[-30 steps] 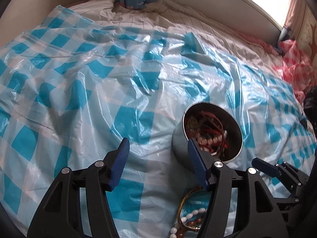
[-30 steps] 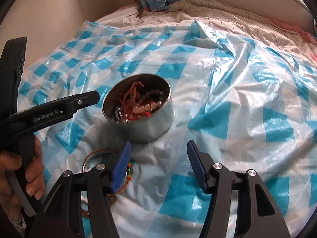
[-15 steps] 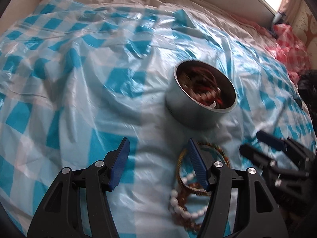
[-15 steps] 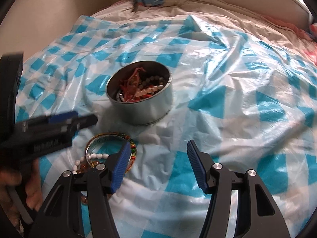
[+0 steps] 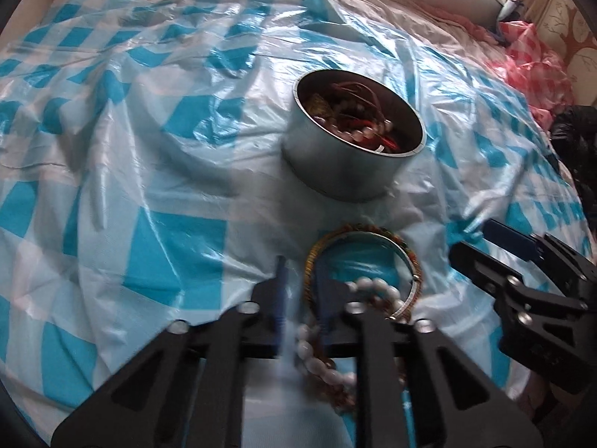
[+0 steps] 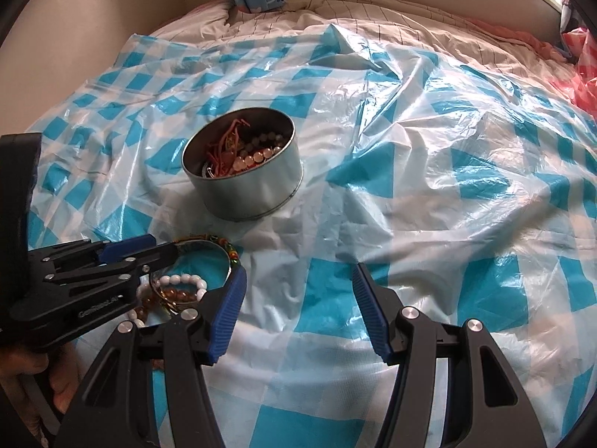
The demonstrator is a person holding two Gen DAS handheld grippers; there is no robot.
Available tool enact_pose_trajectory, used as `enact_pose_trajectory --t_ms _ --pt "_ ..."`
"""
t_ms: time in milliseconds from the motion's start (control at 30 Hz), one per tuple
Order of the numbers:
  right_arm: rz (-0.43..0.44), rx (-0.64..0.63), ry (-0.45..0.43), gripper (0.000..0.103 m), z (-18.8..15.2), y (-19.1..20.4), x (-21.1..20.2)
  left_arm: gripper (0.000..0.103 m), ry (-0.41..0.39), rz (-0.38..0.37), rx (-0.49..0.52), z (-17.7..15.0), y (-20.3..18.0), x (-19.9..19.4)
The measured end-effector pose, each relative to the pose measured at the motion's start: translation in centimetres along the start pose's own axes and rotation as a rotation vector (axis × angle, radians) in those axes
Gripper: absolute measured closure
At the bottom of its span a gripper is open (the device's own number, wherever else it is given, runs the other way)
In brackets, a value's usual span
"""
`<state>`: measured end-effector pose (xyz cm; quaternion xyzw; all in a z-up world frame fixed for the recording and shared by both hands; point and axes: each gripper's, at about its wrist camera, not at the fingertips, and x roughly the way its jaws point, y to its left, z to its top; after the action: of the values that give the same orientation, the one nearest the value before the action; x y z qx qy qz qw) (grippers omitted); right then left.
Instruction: Organize jewelry
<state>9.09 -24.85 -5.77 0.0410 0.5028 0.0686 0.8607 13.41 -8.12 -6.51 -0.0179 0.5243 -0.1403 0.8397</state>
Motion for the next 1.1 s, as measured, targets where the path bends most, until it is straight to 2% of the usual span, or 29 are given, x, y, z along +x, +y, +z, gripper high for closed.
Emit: enact_pose_trajectory --t_ms 133,300,333,367,400,467,533,767,933,1033,1067,1100 --pt "-0.015 -0.002 0.009 0.046 -0.1 -0.1 0.3 0.099 -0.02 -0.007 0.005 -0.5 -0.1 -0.8" --pt "-0.028 0.002 0.019 0.046 -0.3 -0.3 0.5 0.099 -0.066 -0.099 -0.052 -0.8 0.9 -2.3" --pt "-0.029 0.001 0.02 0.046 -0.3 -0.3 0.5 0.099 -0.064 -0.077 -0.061 -0.8 1.1 -2.3" --pt "-0.031 -0.002 0.022 0.046 -0.3 -0.2 0.6 0.099 -0.051 0.0 -0.04 -1.0 1.1 -2.0" --pt "-0.032 -0.005 0.025 0.046 -0.3 -0.2 0.6 0.1 -0.044 0.032 -0.036 -1.0 1.2 -1.8" --pt "-0.029 -0.011 0.03 0.046 -0.4 0.0 0.8 0.099 -0.081 -0.023 -0.081 -0.7 1.9 -2.6" --pt "-0.012 -0.02 0.023 0.046 -0.4 0.2 0.7 0.1 -0.1 -0.043 -0.098 -0.6 2.3 -3.0" --pt "0.027 -0.081 0.024 0.046 -0.4 1.8 0.8 0.099 -0.055 -0.132 -0.19 -0.5 3.8 -2.0" --pt "0.147 -0.059 -0.016 0.046 0.2 2.4 0.4 0.099 -0.051 -0.127 -0.163 -0.6 3.1 -1.8" --pt "0.212 -0.041 0.02 0.046 0.4 2.7 1.2 0.099 -0.048 -0.139 -0.155 -0.6 2.9 -1.7" --pt "0.228 -0.041 0.037 0.047 0.5 2.9 1.6 0.099 -0.045 -0.14 -0.147 -0.6 2.7 -1.7" --pt "0.241 -0.039 0.05 0.055 0.5 3.0 2.0 0.099 -0.041 -0.14 -0.137 -0.6 2.5 -1.6"
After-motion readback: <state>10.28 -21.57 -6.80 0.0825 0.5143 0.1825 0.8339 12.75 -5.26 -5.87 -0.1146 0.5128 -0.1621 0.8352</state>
